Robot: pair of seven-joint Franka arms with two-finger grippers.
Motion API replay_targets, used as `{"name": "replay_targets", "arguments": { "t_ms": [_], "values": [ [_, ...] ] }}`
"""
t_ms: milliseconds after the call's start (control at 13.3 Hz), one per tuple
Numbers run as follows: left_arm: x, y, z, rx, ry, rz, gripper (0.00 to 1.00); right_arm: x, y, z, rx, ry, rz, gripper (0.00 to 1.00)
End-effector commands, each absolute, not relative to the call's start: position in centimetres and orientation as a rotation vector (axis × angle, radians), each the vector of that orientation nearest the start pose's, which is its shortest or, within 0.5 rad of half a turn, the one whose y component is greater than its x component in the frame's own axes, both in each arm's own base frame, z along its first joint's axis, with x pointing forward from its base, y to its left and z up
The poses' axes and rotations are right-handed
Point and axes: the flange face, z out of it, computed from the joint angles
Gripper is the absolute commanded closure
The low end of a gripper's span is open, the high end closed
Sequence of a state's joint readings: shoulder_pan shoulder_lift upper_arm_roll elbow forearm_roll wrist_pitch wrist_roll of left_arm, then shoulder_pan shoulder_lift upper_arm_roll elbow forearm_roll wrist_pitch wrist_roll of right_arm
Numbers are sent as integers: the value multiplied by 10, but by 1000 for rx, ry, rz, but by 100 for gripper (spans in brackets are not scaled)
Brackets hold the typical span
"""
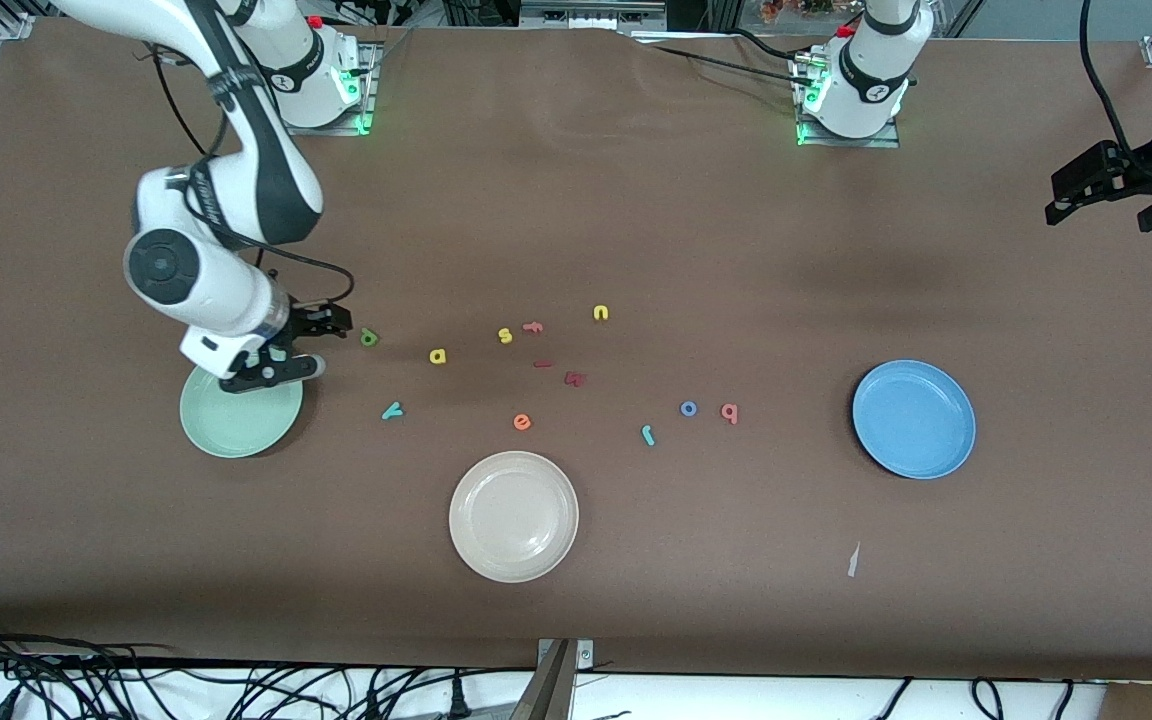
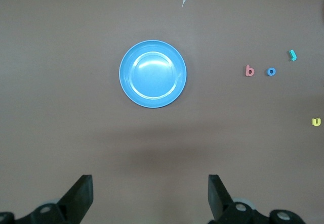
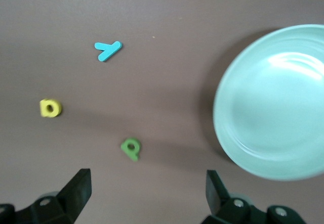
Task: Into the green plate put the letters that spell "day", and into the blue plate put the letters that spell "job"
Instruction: 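Reach the right gripper down to the green p beside the green plate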
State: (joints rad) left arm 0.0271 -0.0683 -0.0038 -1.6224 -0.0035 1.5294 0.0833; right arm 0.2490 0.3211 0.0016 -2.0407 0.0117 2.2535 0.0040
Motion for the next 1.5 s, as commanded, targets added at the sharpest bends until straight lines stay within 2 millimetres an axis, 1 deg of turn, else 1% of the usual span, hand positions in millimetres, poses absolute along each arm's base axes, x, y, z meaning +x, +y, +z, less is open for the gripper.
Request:
{"name": "replay_targets", "arguments": {
  "t_ms": [0,75,225,450,600,675,749,824,899,974,1049,1124,1199,1274,1349,1424],
  "values": [
    [530,10,639,-3110,91,50,0,542,156,239,-3104,-394,133,0],
    [530,10,639,-3111,91,50,0,540,158,227,-3104,-401,157,0],
    [529,9,638,-3118,89,76,0,536,158,219,-3105,-400,176,0],
    [528,4,638,-3122,101,78,0,531,156,199,-3105,-393,186,0],
    [528,2,638,-3121,111,82,0,529,157,192,-3104,-384,206,1],
    [528,2,638,-3121,111,87,0,527,162,190,-3105,-363,212,1],
    [529,1,636,-3122,118,106,0,526,164,189,-3107,-346,217,3],
    [534,0,639,-3123,120,111,0,522,169,188,-3105,-343,222,5],
    [541,-3,637,-3122,131,144,0,521,169,187,-3105,-338,225,5],
    [553,-4,634,-3124,139,164,0,518,168,185,-3106,-339,218,6],
    [562,-5,628,-3127,142,173,0,512,166,181,-3106,-338,192,9],
    [566,-9,624,-3140,140,173,0,509,166,179,-3104,-339,158,13],
    [572,-21,616,-3151,171,176,0,508,166,179,-3103,-342,146,13],
    [581,-29,598,-3148,192,212,0,509,165,181,-3103,-339,141,13],
    [585,-41,589,-3147,223,211,0,508,166,180,-3102,-342,141,13],
    [590,-59,576,-3143,268,189,0,506,165,179,-3103,-342,144,17]
  ]
}}
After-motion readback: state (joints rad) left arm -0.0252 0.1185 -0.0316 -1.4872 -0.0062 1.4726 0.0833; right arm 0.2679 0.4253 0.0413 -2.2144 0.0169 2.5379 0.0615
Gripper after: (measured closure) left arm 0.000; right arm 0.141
